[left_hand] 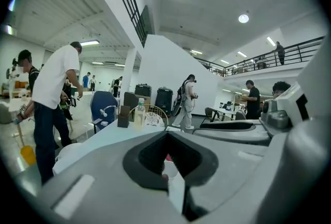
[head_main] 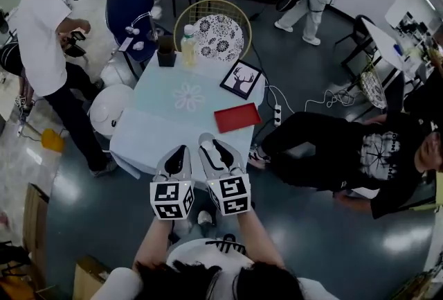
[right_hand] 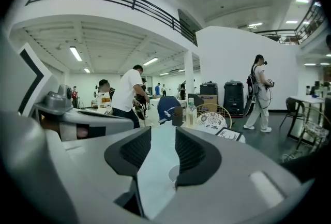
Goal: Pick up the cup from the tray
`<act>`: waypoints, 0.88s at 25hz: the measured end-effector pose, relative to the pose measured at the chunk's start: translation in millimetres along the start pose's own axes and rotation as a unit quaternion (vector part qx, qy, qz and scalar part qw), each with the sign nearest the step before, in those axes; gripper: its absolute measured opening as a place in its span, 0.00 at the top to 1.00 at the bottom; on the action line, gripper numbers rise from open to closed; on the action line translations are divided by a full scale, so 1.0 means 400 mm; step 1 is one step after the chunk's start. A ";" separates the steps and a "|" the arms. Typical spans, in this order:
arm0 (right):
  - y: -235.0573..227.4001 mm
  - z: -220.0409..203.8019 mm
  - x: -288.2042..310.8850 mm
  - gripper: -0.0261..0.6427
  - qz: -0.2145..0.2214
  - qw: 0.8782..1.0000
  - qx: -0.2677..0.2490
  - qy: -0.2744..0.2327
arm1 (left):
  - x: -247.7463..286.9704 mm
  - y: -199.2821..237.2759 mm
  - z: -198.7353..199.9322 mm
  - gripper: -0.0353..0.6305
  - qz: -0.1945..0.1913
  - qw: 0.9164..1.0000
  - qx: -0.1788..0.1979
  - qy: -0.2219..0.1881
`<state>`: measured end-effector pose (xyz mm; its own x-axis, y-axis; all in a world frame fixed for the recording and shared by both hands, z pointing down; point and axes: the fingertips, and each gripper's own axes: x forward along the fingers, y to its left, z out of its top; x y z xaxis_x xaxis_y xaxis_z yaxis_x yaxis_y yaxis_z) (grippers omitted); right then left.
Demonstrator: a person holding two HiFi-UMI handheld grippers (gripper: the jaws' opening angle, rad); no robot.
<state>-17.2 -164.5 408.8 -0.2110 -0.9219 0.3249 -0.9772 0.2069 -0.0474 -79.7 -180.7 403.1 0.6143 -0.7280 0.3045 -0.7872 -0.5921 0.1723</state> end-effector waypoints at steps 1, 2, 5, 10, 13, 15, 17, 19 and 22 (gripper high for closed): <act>0.001 0.004 -0.014 0.73 -0.007 1.000 0.006 -0.003 | -0.010 -0.006 0.003 0.95 -0.003 1.000 -0.002 -0.002; 0.003 0.008 -0.025 0.78 -0.013 1.000 0.007 -0.005 | -0.017 -0.012 0.006 0.95 -0.006 1.000 -0.002 -0.003; 0.011 0.017 -0.051 0.89 -0.027 1.000 -0.001 -0.008 | -0.032 -0.033 0.013 0.95 -0.018 1.000 0.006 -0.009; 0.022 0.018 -0.079 0.93 -0.038 0.999 -0.005 -0.008 | -0.059 -0.066 0.014 0.95 -0.034 0.999 0.016 -0.017; 0.028 0.025 -0.087 0.93 -0.043 0.999 -0.014 -0.006 | -0.071 -0.071 0.017 0.95 -0.036 0.999 0.021 -0.022; 0.034 0.029 -0.088 0.93 -0.046 0.999 -0.016 -0.004 | -0.079 -0.064 0.023 0.95 -0.034 0.999 0.020 -0.024; 0.040 0.025 -0.088 0.93 -0.045 0.999 -0.016 0.000 | -0.086 -0.054 0.028 0.95 -0.030 0.999 0.013 -0.028; 0.043 0.017 -0.084 0.93 -0.044 0.999 -0.023 0.005 | -0.086 -0.047 0.031 0.95 -0.025 0.999 0.011 -0.035; 0.038 0.004 -0.081 0.93 -0.048 0.998 -0.028 0.009 | -0.084 -0.048 0.027 0.95 -0.026 0.999 0.023 -0.035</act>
<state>-25.4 -132.2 395.9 -0.1163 -0.9321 0.3431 -0.9899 0.1370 0.0367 -84.5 -148.8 379.4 0.6576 -0.7177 0.2291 -0.7521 -0.6434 0.1431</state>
